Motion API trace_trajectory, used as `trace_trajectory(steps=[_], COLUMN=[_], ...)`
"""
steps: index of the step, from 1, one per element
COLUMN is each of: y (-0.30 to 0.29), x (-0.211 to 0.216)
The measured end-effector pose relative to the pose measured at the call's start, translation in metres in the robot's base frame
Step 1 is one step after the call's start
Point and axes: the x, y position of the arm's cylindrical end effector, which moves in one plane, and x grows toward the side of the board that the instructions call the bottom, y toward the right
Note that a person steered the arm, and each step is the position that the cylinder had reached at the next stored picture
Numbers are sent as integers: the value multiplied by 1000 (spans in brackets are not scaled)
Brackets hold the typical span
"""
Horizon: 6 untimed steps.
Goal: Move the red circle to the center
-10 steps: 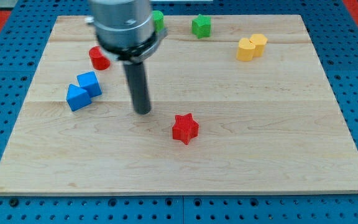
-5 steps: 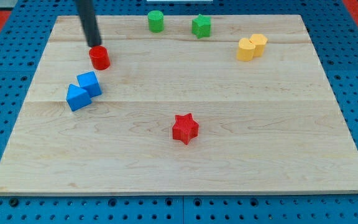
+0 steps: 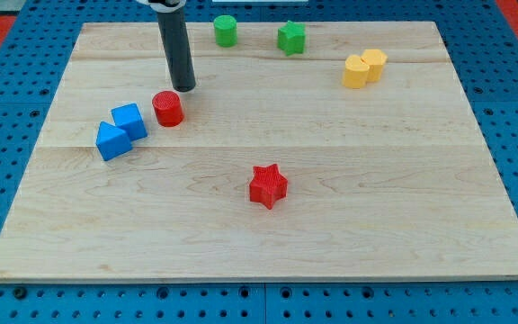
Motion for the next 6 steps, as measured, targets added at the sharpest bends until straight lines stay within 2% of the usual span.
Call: trace_trajectory(steps=[1, 2, 3, 6], y=[-37, -56, -36, 111], x=[0, 18, 43, 51])
